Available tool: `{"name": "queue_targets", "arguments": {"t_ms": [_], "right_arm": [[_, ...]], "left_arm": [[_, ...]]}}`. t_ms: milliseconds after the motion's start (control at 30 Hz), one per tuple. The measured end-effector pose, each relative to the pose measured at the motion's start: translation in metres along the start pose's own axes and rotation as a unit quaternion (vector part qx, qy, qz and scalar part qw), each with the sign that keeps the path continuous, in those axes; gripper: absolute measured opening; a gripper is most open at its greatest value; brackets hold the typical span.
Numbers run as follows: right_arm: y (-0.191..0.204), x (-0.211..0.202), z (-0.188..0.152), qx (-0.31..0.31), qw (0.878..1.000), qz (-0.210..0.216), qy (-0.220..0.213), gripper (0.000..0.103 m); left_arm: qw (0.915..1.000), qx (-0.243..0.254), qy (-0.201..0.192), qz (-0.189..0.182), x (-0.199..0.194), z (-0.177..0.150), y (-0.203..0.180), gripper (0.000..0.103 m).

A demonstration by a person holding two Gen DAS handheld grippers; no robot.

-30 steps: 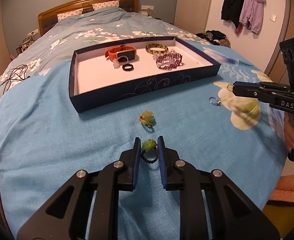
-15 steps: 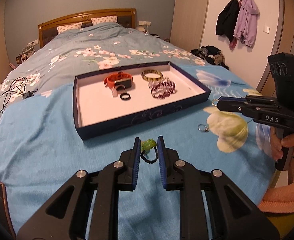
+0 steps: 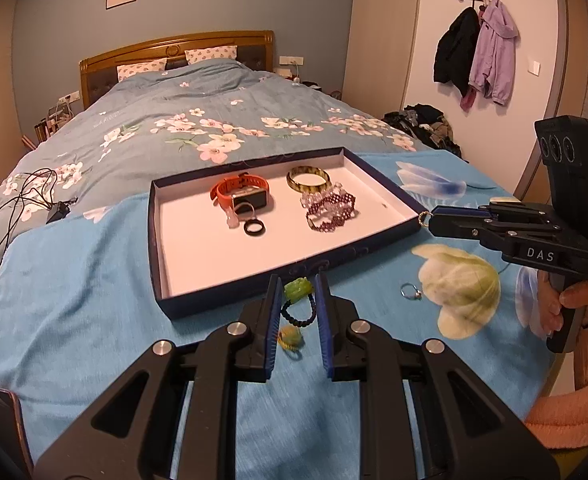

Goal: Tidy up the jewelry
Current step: 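Carry the gold ring toward the box with the right tool while the left tool carries the green ring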

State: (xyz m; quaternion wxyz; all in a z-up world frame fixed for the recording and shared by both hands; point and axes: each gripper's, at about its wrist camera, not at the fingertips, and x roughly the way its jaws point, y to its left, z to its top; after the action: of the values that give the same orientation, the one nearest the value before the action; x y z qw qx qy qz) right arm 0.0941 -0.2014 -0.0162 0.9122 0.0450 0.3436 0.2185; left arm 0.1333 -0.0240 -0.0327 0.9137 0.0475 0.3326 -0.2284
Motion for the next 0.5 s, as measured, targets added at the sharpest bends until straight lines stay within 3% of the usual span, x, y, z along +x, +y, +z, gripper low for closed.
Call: {"name": "queue_targets", "arguments": {"t_ms": [500], "right_arm": [[-0.007,0.013,0.019,-0.004,1.0,0.002,-0.006,0.011]], "left_arm": [[0.9999,-0.002,-0.008,0.012,0.019,0.022,0.003,0.017]]}}
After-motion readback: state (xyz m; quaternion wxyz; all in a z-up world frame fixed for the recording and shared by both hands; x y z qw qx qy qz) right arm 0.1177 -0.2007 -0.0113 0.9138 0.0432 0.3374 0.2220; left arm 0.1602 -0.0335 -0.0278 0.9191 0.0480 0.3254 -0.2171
